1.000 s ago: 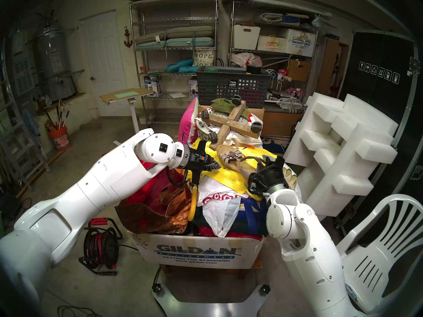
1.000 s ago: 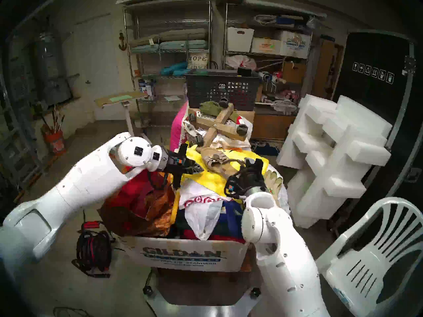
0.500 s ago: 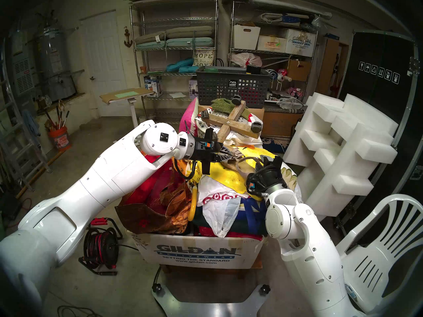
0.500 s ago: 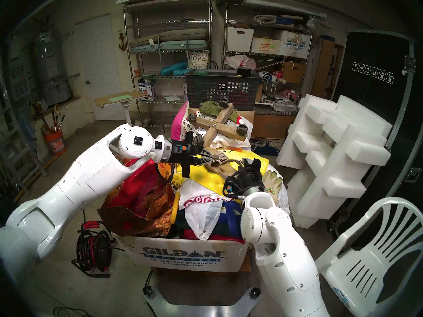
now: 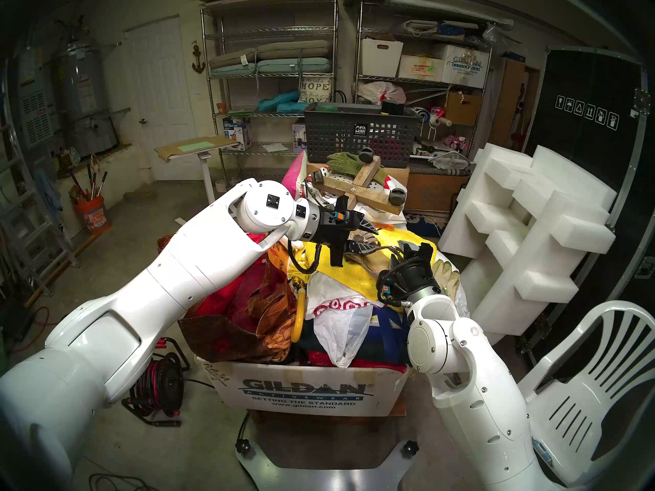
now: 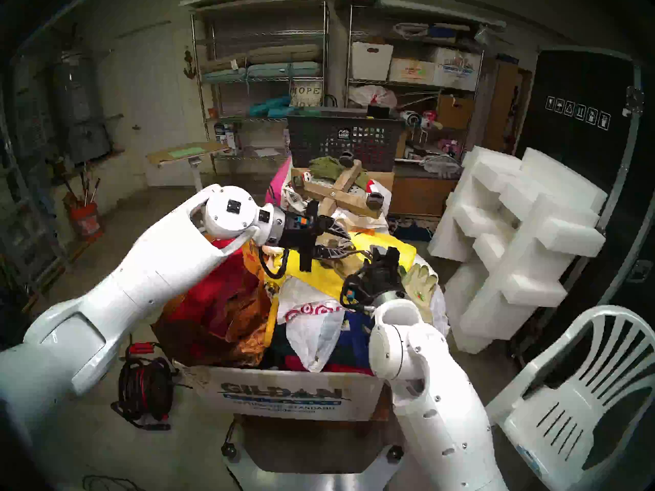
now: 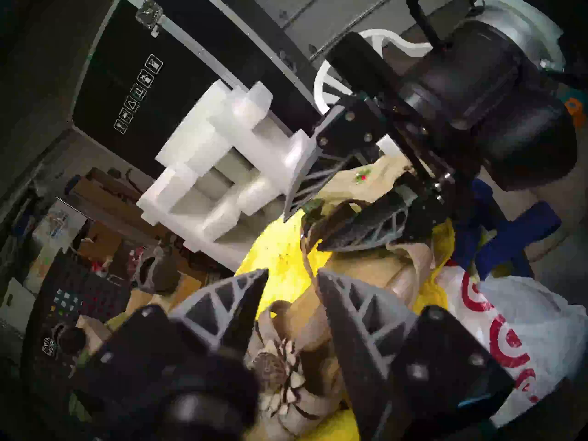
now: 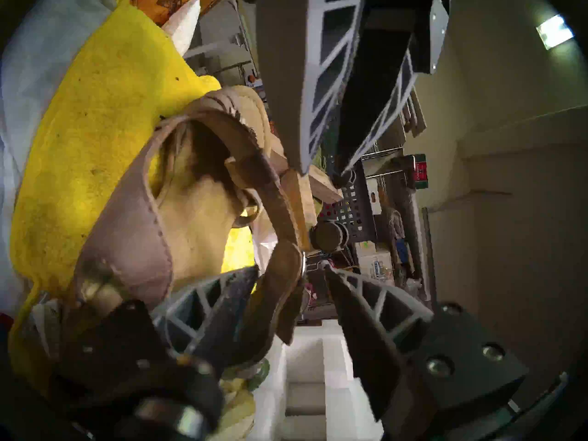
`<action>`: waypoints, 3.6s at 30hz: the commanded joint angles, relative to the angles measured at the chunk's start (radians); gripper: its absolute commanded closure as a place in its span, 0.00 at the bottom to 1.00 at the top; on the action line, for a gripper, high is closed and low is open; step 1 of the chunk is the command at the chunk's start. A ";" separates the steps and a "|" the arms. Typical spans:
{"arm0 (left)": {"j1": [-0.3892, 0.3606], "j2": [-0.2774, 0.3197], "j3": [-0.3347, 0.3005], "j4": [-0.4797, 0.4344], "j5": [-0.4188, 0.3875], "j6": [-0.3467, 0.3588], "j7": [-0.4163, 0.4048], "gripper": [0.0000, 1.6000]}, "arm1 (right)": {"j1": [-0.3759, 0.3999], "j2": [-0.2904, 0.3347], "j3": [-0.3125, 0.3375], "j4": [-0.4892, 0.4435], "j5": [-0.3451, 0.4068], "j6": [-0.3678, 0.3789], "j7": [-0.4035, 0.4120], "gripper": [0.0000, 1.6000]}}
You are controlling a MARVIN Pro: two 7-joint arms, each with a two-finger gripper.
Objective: Unbuckle a shoe
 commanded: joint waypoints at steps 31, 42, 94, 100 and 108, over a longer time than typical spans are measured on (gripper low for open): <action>-0.044 -0.059 0.045 0.080 0.125 0.002 0.030 1.00 | -0.002 -0.011 0.021 -0.029 -0.008 0.016 -0.007 0.31; -0.001 0.039 0.031 0.005 0.160 0.025 0.046 1.00 | 0.009 -0.015 0.032 -0.019 -0.009 0.025 0.000 0.32; 0.019 -0.015 0.016 0.007 0.175 -0.023 0.166 1.00 | -0.055 -0.047 0.151 -0.242 0.339 -0.047 0.363 0.53; 0.015 -0.024 0.019 0.015 0.170 -0.027 0.162 1.00 | -0.018 -0.060 0.140 -0.213 0.338 -0.045 0.361 0.58; 0.013 -0.026 0.021 0.020 0.167 -0.034 0.158 1.00 | 0.021 -0.070 0.128 -0.169 0.299 -0.016 0.349 0.57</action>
